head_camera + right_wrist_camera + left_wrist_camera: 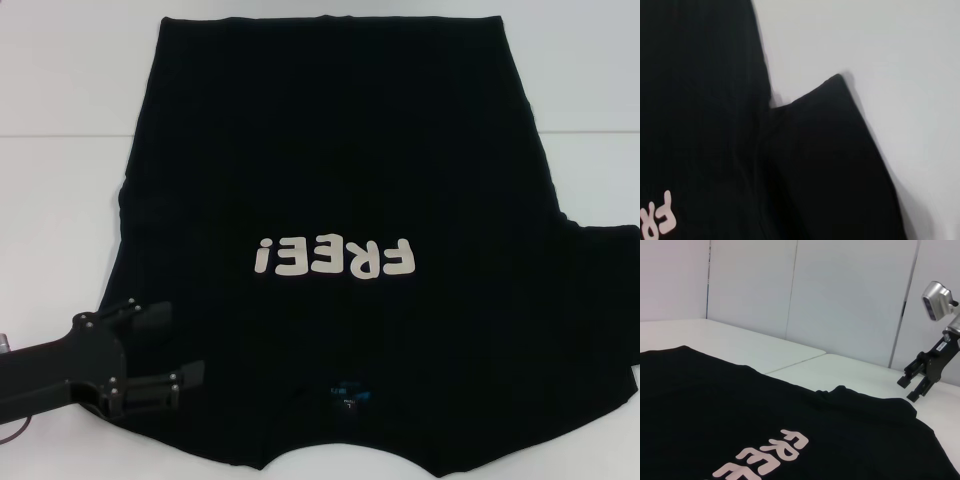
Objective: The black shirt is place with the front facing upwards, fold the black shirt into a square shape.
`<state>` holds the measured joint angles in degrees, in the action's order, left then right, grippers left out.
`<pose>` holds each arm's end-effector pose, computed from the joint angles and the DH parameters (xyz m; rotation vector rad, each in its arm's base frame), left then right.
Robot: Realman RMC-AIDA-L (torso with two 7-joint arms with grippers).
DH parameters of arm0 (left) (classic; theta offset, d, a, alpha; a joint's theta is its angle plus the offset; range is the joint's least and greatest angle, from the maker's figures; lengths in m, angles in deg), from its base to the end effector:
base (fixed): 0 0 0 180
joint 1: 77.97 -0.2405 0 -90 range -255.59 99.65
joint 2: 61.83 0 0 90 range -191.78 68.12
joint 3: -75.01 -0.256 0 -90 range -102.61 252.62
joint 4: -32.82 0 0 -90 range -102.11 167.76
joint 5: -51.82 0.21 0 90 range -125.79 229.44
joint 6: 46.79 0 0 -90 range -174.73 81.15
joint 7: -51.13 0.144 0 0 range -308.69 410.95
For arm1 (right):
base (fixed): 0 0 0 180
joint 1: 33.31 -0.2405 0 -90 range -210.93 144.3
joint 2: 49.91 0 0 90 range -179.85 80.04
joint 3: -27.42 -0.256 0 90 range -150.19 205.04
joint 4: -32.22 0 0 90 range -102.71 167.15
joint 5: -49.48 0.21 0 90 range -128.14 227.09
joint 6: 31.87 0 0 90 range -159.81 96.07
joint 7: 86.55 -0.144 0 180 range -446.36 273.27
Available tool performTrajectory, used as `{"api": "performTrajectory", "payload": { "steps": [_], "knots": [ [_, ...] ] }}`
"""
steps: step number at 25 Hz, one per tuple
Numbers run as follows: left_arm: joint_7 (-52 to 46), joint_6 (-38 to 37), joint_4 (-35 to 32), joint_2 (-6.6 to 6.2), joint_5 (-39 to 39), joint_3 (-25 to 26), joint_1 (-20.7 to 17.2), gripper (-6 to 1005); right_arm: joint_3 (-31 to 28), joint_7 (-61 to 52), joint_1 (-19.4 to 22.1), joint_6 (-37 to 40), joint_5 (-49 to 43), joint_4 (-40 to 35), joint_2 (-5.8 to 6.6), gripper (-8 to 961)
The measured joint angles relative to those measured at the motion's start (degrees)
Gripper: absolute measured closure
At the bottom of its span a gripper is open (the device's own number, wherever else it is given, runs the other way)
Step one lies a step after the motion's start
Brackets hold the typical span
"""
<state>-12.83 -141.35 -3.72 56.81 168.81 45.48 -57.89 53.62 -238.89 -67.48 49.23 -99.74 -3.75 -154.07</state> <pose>-0.3226 0.2710 0.0177 -2.5934 -0.5486 -0.6976 0.3681 0.3488 0.1158 -1.6881 2.0843 0.2195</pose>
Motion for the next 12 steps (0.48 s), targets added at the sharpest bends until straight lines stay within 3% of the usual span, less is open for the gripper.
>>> {"api": "performTrajectory", "payload": {
  "steps": [12],
  "knots": [
    [-0.1,0.1,0.0,0.01,-0.3,0.0,0.1,107,1.1,0.4,-1.1,-3.1,0.0,0.8,-1.84,44]
  ]
}}
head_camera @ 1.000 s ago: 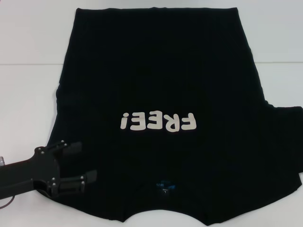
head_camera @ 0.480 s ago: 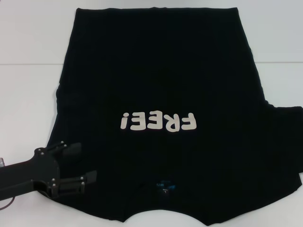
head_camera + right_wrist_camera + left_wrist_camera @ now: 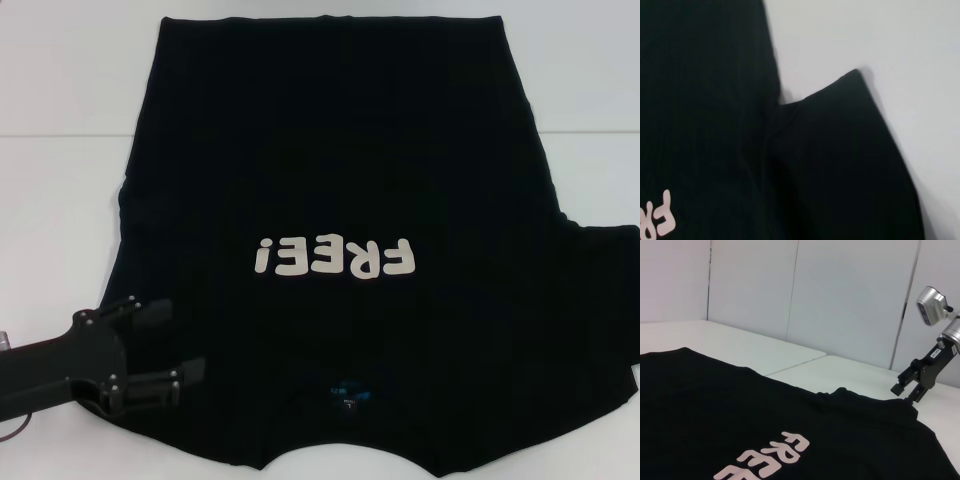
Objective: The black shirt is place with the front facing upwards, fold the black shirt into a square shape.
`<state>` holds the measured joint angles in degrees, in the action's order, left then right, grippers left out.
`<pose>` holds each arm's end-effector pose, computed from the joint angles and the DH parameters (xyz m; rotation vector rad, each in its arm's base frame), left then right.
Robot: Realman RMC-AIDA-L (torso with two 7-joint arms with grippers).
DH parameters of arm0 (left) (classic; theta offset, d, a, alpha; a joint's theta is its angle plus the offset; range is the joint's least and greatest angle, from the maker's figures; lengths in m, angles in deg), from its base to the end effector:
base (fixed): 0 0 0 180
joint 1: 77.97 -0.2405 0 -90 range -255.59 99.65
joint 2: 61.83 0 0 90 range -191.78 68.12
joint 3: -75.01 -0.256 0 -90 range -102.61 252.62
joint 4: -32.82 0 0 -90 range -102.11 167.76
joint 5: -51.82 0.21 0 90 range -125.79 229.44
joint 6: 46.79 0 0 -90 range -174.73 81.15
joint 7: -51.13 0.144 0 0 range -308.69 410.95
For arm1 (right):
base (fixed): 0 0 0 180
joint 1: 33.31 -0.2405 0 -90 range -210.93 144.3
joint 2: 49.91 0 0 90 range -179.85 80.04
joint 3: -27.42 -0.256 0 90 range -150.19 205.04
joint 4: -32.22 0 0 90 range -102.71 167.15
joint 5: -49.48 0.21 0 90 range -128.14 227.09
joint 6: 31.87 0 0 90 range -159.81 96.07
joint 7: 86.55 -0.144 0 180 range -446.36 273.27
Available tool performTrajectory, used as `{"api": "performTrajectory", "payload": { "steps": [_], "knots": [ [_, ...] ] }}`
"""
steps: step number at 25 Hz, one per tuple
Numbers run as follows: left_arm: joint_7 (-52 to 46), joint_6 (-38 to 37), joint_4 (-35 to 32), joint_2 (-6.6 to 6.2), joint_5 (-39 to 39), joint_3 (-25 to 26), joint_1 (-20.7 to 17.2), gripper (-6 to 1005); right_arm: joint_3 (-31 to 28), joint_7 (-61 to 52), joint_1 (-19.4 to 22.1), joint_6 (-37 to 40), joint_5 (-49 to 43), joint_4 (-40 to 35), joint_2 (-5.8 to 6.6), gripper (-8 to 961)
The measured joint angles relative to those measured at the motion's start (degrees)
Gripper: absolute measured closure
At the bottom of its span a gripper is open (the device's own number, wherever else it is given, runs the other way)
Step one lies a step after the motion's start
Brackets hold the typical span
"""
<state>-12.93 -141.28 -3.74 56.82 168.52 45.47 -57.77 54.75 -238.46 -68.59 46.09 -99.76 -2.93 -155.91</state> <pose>-0.3217 0.2722 0.0181 -2.5893 -0.5469 -0.7021 0.3626 0.3570 0.0984 -1.7093 2.0591 0.2137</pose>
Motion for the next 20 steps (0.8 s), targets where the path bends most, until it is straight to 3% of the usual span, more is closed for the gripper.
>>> {"api": "performTrajectory", "payload": {
  "steps": [12,20],
  "knots": [
    [0.0,0.0,0.2,0.00,-0.1,0.0,0.0,114,0.6,-0.1,-0.3,-1.0,0.4,0.5,-0.08,44],
    [0.2,0.0,0.1,0.19,-0.2,0.1,-0.1,118,0.7,-0.1,-0.3,-0.7,0.5,0.4,-0.08,365]
  ]
}}
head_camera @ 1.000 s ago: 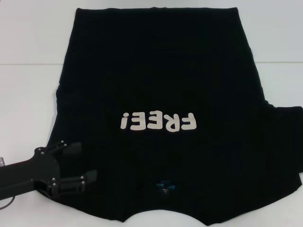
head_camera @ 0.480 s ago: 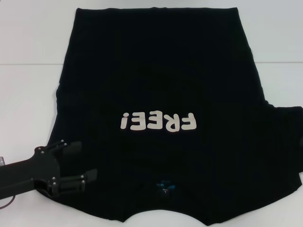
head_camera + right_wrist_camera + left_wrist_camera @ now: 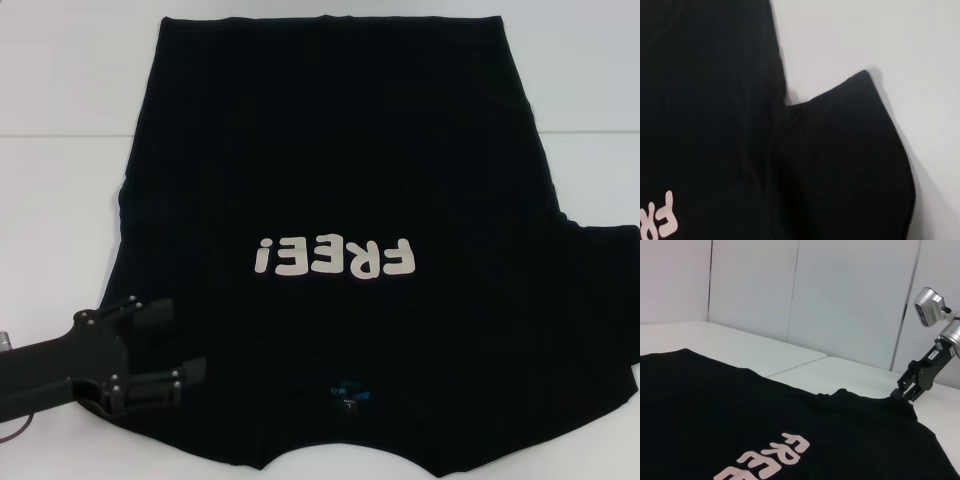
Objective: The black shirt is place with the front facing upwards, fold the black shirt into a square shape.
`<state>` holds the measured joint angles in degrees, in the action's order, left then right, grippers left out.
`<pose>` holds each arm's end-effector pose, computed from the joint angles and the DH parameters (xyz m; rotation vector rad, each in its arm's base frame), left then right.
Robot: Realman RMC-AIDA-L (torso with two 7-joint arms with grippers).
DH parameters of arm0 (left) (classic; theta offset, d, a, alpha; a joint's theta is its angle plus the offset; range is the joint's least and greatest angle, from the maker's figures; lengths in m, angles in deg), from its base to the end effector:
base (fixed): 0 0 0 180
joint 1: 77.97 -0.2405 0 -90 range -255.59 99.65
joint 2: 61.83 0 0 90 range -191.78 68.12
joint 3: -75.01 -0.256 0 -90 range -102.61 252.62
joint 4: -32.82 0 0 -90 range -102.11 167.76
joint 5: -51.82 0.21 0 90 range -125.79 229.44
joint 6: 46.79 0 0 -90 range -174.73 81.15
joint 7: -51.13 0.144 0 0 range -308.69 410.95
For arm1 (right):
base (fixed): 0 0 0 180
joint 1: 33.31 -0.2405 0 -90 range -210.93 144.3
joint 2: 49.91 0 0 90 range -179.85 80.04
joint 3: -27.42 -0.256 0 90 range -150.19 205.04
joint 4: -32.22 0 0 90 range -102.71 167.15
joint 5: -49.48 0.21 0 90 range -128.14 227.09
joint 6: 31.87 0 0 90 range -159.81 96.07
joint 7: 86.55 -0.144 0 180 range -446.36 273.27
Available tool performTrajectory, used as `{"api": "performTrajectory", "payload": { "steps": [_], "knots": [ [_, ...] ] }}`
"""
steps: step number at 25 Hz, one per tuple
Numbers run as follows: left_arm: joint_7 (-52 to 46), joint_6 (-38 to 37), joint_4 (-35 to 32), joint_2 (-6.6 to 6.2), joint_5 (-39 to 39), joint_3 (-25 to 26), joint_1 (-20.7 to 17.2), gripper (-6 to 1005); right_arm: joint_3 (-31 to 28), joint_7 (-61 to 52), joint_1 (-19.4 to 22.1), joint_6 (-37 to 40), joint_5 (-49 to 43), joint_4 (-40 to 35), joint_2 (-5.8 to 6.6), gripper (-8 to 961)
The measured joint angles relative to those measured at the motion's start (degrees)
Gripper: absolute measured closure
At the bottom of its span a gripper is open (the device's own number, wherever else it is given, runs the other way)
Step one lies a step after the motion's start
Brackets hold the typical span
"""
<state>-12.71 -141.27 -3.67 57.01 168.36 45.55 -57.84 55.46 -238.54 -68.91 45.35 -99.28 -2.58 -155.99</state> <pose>-0.3212 0.2717 0.0170 -2.5858 -0.5458 -0.7083 0.3606 0.3600 0.0962 -1.7148 2.0513 0.2146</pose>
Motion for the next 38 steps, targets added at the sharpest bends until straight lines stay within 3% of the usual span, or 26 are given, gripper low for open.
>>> {"api": "performTrajectory", "payload": {
  "steps": [16,32,38],
  "knots": [
    [0.1,0.3,-0.2,0.25,0.0,0.6,0.0,126,0.8,0.0,-0.1,0.0,-0.3,0.0,0.17,917],
    [-1.0,0.1,0.4,0.54,0.0,3.5,-0.3,135,0.1,1.6,1.6,4.5,4.4,-9.3,0.91,916],
    [-1.1,0.2,0.4,0.60,0.2,3.5,-0.4,138,0.3,2.7,-0.2,4.5,4.9,-9.8,0.91,916]
  ]
}}
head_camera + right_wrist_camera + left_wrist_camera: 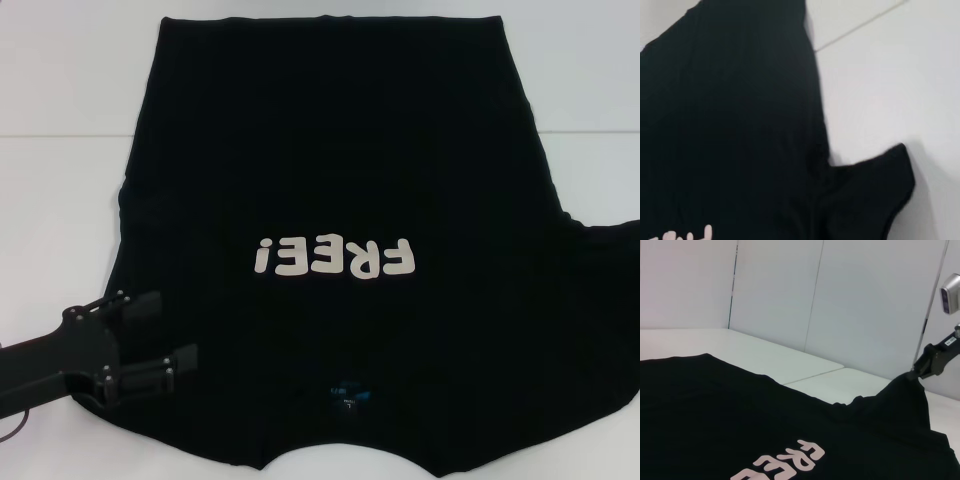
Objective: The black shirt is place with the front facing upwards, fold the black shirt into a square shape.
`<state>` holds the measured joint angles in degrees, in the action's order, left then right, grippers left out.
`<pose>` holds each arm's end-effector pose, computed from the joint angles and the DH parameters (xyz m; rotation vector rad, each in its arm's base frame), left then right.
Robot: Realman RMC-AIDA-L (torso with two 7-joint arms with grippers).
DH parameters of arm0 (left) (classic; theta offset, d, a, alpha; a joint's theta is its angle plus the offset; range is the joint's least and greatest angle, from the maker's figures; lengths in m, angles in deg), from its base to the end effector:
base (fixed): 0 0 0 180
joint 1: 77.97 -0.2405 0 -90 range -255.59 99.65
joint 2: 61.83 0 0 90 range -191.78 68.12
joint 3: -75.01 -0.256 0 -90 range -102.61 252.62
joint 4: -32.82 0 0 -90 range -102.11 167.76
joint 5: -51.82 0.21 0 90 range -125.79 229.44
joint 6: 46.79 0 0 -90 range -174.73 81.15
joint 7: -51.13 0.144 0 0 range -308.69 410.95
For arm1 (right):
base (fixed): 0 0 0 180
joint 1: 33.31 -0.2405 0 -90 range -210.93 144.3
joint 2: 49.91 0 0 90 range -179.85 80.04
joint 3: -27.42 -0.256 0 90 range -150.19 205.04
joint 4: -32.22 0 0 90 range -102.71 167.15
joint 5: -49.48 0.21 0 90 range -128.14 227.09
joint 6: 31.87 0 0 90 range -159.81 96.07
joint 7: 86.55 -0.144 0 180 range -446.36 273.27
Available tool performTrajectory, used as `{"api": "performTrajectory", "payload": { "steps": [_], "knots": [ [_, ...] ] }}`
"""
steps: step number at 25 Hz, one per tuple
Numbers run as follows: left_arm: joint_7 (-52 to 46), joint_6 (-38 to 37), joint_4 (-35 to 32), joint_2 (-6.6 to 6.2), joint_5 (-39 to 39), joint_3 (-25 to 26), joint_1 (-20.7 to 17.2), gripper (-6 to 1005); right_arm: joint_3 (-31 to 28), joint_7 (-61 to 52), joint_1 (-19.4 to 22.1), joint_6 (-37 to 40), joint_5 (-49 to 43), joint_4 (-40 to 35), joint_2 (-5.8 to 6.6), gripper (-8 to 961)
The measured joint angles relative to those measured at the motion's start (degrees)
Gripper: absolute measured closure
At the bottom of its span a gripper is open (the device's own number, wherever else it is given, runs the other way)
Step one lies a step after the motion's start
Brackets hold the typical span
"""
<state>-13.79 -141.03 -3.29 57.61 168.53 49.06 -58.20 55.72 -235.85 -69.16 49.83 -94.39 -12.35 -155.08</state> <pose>-0.3255 0.2699 0.0191 -2.5185 -0.6098 -0.7432 0.3330 0.3787 0.1389 -1.8171 1.8552 0.3109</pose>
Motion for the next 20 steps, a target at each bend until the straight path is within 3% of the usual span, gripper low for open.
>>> {"api": "performTrajectory", "payload": {
  "steps": [10,20],
  "knots": [
    [0.0,0.1,0.0,0.02,0.0,0.0,0.0,143,0.5,1.3,-4.9,0.1,0.3,0.1,-1.18,917],
    [0.0,0.2,0.1,0.43,0.1,0.0,0.1,148,6.9,1.3,-9.5,-2.6,0.4,2.8,-4.32,916]
  ]
}}
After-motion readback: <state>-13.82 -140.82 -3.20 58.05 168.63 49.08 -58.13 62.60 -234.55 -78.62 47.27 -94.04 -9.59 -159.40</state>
